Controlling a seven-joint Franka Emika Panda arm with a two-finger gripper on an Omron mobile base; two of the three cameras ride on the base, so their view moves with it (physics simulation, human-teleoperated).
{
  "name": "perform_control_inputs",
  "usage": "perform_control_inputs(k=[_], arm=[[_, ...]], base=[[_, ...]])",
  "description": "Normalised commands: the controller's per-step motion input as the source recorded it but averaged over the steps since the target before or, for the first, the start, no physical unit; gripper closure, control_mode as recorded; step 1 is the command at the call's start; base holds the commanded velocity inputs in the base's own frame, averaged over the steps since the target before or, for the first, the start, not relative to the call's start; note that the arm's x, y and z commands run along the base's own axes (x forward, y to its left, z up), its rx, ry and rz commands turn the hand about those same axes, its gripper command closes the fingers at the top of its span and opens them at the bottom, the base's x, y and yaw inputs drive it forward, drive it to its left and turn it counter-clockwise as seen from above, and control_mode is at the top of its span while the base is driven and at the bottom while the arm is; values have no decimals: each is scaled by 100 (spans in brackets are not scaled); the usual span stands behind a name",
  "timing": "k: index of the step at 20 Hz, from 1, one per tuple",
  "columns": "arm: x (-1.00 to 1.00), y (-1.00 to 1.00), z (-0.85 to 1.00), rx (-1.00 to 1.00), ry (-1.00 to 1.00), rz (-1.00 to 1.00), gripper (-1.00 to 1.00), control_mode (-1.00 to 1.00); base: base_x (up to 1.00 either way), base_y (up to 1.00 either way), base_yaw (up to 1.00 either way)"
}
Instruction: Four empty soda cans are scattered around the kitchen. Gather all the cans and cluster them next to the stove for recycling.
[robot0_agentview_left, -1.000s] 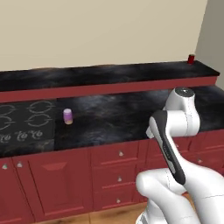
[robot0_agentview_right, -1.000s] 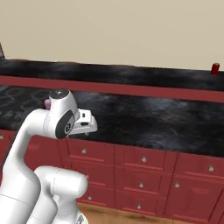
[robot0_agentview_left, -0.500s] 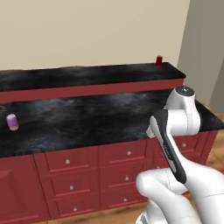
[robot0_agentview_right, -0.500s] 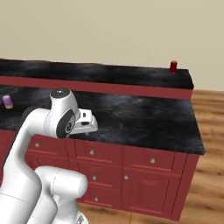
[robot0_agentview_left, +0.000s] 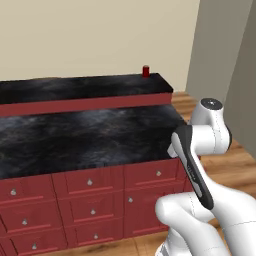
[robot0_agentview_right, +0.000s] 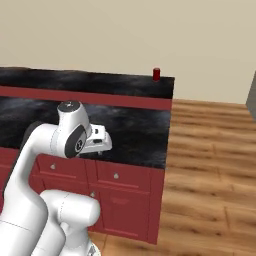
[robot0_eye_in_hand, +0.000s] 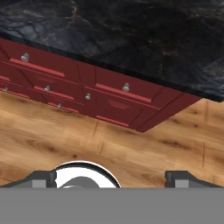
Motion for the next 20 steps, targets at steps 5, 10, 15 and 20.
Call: perform_control_inputs(k=[5,10,15,20], arm=[[0,0,0,0,0,0,-100,100],[0,0,0,0,0,0,-100,100],[0,0,0,0,0,0,-100,100],[0,0,0,0,0,0,-100,100]], base=[[7,-91,11],[1,-88,15],[10,-73,21],[24,-46,21]])
